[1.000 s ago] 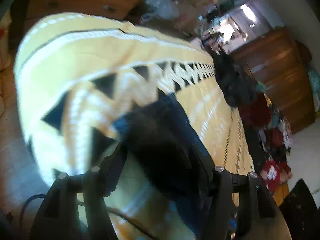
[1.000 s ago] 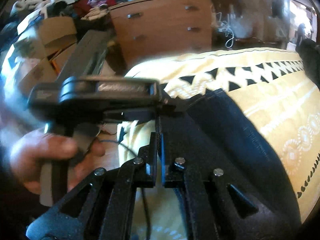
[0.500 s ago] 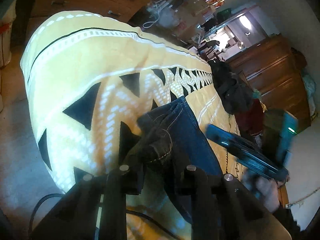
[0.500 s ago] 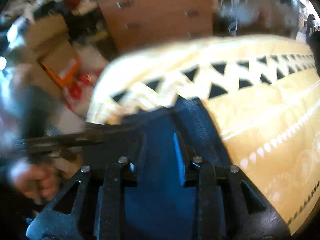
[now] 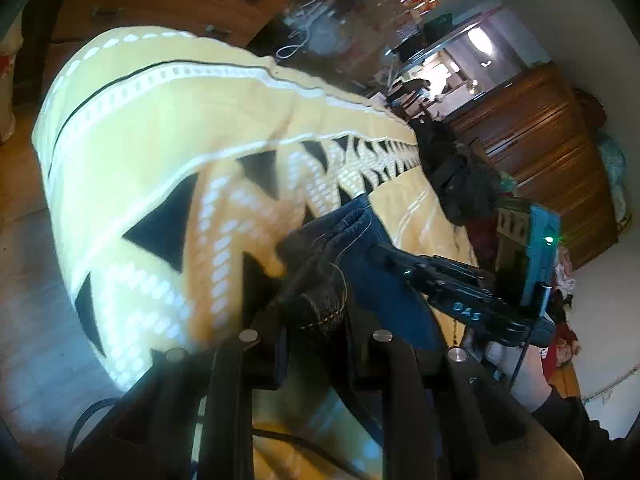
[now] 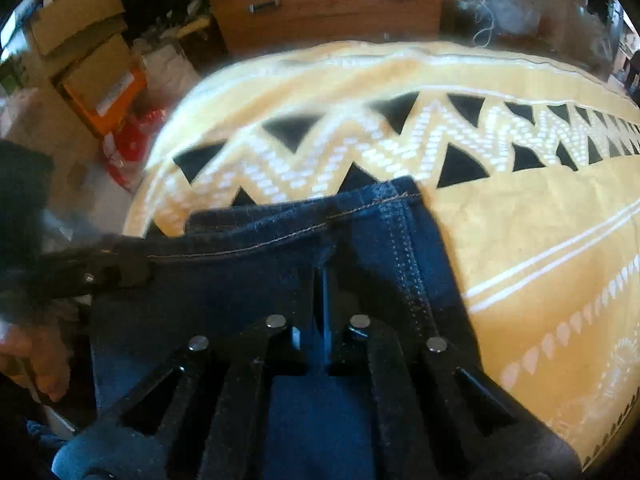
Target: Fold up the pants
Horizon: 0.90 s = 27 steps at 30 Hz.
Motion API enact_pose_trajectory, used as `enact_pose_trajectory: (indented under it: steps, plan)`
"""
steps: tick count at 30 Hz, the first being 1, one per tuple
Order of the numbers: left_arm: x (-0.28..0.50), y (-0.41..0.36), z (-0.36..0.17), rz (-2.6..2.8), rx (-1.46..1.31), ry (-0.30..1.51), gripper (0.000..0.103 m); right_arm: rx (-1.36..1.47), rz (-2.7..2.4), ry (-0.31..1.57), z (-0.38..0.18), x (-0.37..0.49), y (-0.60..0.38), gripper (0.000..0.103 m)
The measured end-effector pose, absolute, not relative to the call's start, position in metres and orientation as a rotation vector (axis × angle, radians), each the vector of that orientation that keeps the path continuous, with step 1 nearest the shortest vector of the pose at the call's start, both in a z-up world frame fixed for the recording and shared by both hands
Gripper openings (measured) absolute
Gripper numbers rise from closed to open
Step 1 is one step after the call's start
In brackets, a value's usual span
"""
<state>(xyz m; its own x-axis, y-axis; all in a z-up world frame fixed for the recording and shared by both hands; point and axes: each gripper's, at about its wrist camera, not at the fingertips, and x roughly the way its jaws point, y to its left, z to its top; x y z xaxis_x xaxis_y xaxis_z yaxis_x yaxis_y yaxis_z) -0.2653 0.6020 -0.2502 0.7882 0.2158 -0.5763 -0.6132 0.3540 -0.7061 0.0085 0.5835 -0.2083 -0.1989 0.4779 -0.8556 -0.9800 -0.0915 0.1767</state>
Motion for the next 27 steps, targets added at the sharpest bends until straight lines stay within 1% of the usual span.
enact_pose_trajectory:
  steps: [3, 6, 8, 12, 14, 16, 17, 18, 20, 21, 24, 25, 27]
  plan:
    - [-0.259, 0.611, -0.241, 0.541, -1.053, 0.387, 0.021, -0.698, 1.562, 0.866, -0.186, 0.021, 0.575, 0.003]
    - [-0.244, 0.628, -0.236, 0.520, -1.031, 0.371, 0.021, -0.661, 1.528, 0.849, -0.177, 0.036, 0.579, 0.003]
    - [-0.232, 0.640, -0.240, 0.513, -1.023, 0.387, 0.021, -0.682, 1.490, 0.837, -0.182, 0.044, 0.587, 0.003]
    - [-0.218, 0.657, -0.259, 0.512, -1.035, 0.417, 0.022, -0.762, 1.450, 0.874, -0.207, 0.050, 0.604, 0.003]
    - [-0.217, 0.659, -0.264, 0.516, -1.024, 0.415, 0.023, -0.776, 1.438, 0.874, -0.215, 0.053, 0.605, 0.003]
    - [-0.217, 0.658, -0.264, 0.515, -1.010, 0.411, 0.024, -0.753, 1.440, 0.903, -0.218, 0.056, 0.606, 0.008]
    - [-0.218, 0.658, -0.264, 0.510, -1.013, 0.404, 0.024, -0.749, 1.437, 0.903, -0.218, 0.057, 0.605, 0.009]
    - [-0.218, 0.658, -0.265, 0.506, -1.015, 0.403, 0.024, -0.745, 1.421, 0.889, -0.213, 0.058, 0.602, 0.011]
    - [-0.218, 0.662, -0.265, 0.496, -1.027, 0.394, 0.024, -0.694, 1.393, 0.851, -0.188, 0.064, 0.585, 0.013]
    - [-0.217, 0.663, -0.265, 0.493, -1.024, 0.396, 0.024, -0.637, 1.388, 0.841, -0.169, 0.068, 0.567, 0.016]
    - [-0.218, 0.662, -0.267, 0.488, -1.012, 0.401, 0.024, -0.499, 1.464, 0.881, -0.134, 0.064, 0.499, 0.017]
    - [-0.218, 0.661, -0.269, 0.486, -1.008, 0.400, 0.024, -0.506, 1.473, 0.878, -0.129, 0.054, 0.461, 0.016]
    - [-0.217, 0.660, -0.270, 0.485, -1.002, 0.397, 0.024, -0.563, 1.457, 0.908, -0.134, 0.036, 0.417, 0.014]
